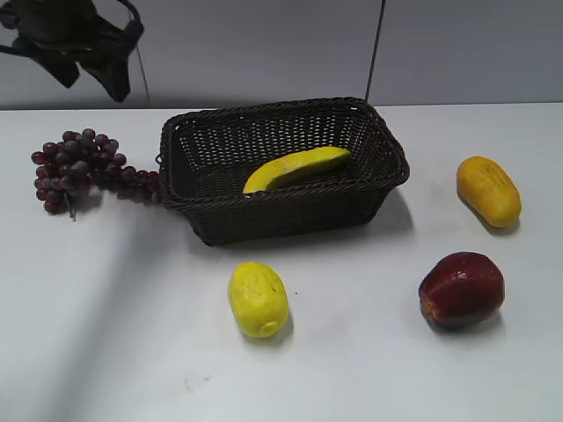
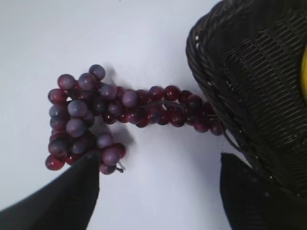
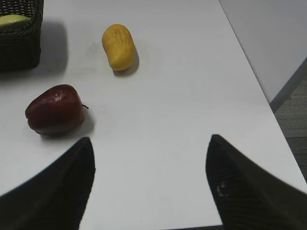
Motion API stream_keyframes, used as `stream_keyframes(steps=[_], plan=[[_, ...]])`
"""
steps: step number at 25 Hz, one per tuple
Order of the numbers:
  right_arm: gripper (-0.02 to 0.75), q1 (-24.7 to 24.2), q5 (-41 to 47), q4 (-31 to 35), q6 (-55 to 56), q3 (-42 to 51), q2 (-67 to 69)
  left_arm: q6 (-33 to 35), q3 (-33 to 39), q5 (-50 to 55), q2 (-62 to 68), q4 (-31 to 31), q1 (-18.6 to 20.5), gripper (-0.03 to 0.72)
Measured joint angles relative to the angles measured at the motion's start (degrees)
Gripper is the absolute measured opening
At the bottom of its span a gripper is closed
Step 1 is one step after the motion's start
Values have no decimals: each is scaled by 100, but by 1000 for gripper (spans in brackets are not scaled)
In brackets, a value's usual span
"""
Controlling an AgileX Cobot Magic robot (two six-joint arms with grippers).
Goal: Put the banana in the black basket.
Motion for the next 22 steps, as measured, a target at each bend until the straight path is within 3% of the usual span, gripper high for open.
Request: stream_keyframes(steps=[8, 17, 22], plan=[[551, 0, 0, 0, 0, 0, 0, -76, 793, 1, -964, -38, 812, 579], [551, 0, 0, 0, 0, 0, 0, -82, 3197, 7, -2576, 133, 1530, 576], [551, 0, 0, 0, 0, 0, 0, -82, 4422, 21, -3495, 375, 1589, 576]])
